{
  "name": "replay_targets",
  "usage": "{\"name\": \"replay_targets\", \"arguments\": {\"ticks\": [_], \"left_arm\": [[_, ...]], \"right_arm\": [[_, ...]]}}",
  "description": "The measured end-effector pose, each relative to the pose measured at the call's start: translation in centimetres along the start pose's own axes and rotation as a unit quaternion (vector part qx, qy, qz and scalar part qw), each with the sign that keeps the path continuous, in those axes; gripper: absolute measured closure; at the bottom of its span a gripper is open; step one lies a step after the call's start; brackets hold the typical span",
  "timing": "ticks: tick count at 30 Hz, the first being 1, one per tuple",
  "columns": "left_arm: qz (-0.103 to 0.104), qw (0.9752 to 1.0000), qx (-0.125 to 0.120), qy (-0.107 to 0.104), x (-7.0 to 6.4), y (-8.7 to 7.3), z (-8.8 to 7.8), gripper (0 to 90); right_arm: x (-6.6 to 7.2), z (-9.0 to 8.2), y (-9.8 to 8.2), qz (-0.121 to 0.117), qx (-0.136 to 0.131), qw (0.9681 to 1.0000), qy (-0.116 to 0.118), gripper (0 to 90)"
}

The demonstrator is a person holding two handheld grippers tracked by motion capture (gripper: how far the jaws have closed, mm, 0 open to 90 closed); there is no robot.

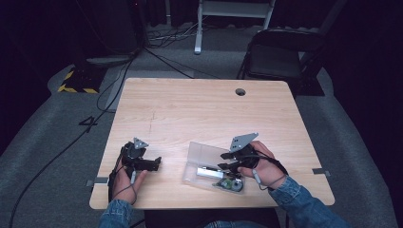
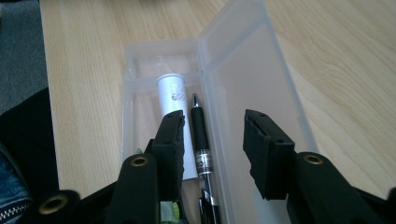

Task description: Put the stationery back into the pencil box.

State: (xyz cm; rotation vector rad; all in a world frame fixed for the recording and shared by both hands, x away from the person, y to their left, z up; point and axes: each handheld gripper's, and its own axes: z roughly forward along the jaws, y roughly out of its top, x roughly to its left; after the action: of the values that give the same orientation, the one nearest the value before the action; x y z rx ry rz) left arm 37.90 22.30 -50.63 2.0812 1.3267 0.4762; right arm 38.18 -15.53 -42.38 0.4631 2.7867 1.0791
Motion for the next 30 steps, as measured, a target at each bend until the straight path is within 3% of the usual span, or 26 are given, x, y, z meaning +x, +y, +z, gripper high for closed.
{"name": "replay_targets", "arguments": {"ticks": [10, 18, 30], "left_arm": [[0.001, 1.0, 0.001, 0.001, 0.3, -0.1, -0.1, 0.3], [-0.004, 1.0, 0.001, 0.002, 0.7, -0.3, -0.3, 0.3], [-0.004, 1.0, 0.001, 0.004, 0.9, -0.4, -0.4, 0.3]], "right_arm": [[-1.2, -2.4, -0.2, 0.027, -0.036, 0.9983, -0.038, 47.2], [-3.0, -4.0, -0.9, 0.053, -0.058, 0.9938, -0.079, 33.5], [-5.4, -5.8, -3.0, 0.09, -0.065, 0.9867, -0.119, 27.0]]}}
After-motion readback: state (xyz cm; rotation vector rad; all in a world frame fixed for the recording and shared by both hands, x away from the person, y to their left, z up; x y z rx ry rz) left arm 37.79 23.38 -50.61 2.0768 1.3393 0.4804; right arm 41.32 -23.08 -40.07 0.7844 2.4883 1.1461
